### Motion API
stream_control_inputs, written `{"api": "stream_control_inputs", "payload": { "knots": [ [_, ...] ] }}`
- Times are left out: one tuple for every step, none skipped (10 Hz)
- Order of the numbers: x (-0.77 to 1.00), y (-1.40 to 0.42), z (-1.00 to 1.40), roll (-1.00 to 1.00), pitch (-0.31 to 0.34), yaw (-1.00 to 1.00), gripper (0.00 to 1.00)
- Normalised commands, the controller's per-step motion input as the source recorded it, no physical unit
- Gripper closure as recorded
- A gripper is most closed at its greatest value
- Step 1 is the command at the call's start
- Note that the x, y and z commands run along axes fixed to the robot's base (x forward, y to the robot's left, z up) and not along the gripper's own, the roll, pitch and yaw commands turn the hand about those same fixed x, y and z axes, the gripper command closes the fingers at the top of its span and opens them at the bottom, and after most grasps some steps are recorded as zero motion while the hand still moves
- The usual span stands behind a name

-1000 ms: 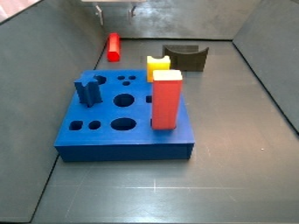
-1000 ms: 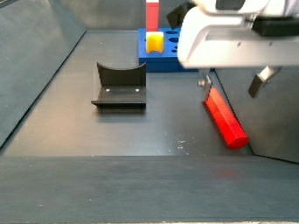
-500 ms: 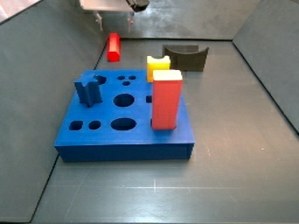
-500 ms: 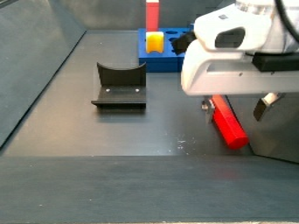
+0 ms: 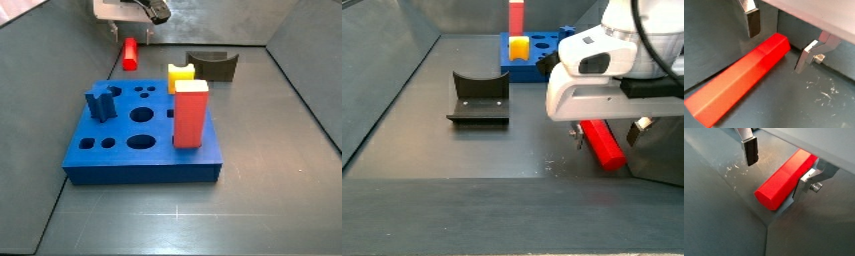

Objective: Pick up the hexagon object. Move up. Place the hexagon object on the fixture. Regrasp the hexagon object. Move to above the board. Insert the hexagon object.
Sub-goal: Pick up the hexagon object.

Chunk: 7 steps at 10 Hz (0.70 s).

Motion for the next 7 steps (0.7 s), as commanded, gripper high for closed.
{"api": "stream_control_inputs", "payload": {
  "knots": [
    [0.03,0.00,-1.00,-0.06,0.000,-0.07,0.00],
    [0.02,0.00,-1.00,-0.06,0.000,-0.07,0.00],
    [0.00,-0.01,-0.96,-0.10,0.000,-0.11,0.00],
    [0.00,-0.04,-0.87,-0.14,0.000,-0.15,0.00],
    [-0.04,-0.10,-0.54,-0.27,-0.127,-0.23,0.00],
    [0.00,0.00,-0.05,-0.02,0.000,0.00,0.00],
    [0.00,0.00,0.00,0.00,0.000,0.00,0.00]
  ]
}}
